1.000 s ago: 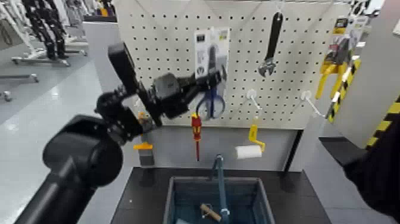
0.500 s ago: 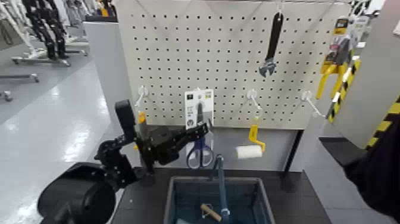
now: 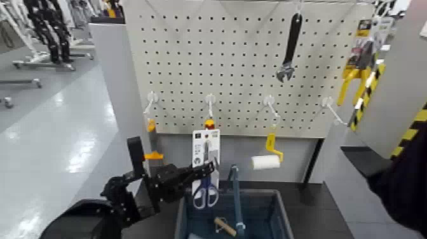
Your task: Put the blue scissors into the crate.
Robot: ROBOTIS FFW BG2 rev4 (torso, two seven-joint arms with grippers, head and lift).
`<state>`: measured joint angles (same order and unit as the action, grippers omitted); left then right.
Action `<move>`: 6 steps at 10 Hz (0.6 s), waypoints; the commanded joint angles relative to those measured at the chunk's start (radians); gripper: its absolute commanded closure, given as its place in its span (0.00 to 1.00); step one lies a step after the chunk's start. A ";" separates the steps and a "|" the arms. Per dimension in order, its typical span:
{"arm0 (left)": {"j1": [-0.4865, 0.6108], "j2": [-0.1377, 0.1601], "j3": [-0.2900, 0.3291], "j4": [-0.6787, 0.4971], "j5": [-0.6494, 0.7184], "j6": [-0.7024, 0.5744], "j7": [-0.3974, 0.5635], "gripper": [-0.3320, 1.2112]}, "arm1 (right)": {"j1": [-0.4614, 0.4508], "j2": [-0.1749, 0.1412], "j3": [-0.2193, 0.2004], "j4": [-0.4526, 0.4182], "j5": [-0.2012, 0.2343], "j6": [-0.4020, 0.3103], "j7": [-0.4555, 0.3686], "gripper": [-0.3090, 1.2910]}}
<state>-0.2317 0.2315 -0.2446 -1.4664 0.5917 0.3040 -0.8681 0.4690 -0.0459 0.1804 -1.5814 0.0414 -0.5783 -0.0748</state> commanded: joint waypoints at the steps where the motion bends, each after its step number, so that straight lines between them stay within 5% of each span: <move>1: -0.005 -0.004 -0.039 0.124 -0.003 -0.043 -0.022 0.98 | -0.003 0.000 0.002 0.003 0.000 -0.003 0.001 0.24; 4: -0.018 -0.006 -0.070 0.175 -0.039 -0.042 -0.034 0.92 | -0.006 0.000 0.002 0.008 0.000 -0.006 0.001 0.24; 5: -0.021 -0.004 -0.074 0.170 -0.050 -0.042 -0.029 0.69 | -0.006 -0.002 0.001 0.008 0.000 -0.006 0.001 0.24; 6: -0.024 -0.004 -0.071 0.161 -0.070 -0.051 -0.026 0.25 | -0.006 -0.003 0.002 0.008 0.000 -0.006 0.001 0.24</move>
<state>-0.2543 0.2269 -0.3168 -1.3006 0.5324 0.2578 -0.8954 0.4634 -0.0482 0.1820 -1.5739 0.0414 -0.5843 -0.0736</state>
